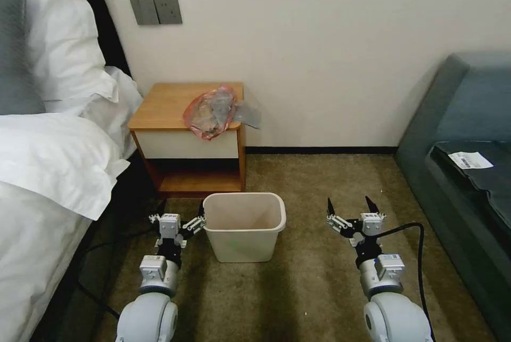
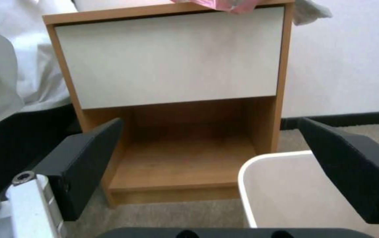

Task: Pick up the garbage bag from the table and place it over the trash can.

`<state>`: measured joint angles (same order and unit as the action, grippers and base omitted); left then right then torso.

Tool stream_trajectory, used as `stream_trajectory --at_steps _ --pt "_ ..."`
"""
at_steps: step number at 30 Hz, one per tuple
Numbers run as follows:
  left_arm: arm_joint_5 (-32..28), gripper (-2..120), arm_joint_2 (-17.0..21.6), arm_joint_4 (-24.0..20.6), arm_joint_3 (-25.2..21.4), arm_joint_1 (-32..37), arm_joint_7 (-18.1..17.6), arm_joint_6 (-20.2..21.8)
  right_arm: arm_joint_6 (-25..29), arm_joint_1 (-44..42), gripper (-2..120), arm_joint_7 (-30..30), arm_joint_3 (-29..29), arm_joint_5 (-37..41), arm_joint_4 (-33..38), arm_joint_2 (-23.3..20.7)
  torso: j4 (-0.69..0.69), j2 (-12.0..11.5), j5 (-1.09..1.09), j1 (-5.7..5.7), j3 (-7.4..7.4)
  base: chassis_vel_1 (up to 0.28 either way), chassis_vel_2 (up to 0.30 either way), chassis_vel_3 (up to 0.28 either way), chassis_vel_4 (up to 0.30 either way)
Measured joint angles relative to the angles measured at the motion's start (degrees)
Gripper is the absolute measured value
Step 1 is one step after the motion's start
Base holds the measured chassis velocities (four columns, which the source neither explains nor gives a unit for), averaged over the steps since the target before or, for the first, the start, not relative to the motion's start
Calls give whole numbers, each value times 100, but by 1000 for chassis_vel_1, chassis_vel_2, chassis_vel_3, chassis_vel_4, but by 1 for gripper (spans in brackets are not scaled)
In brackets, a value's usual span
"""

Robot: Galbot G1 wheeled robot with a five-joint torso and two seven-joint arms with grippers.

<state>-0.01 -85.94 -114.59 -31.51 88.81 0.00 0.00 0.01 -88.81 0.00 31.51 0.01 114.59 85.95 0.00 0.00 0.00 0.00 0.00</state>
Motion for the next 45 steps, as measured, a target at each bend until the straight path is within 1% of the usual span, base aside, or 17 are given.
stream_trajectory --at_steps 45 --pt "-6 99 5 0 1 0 0 -5 9 0 100 0 0 0 0 0 0 0 0 0 0 0 0 0 0"
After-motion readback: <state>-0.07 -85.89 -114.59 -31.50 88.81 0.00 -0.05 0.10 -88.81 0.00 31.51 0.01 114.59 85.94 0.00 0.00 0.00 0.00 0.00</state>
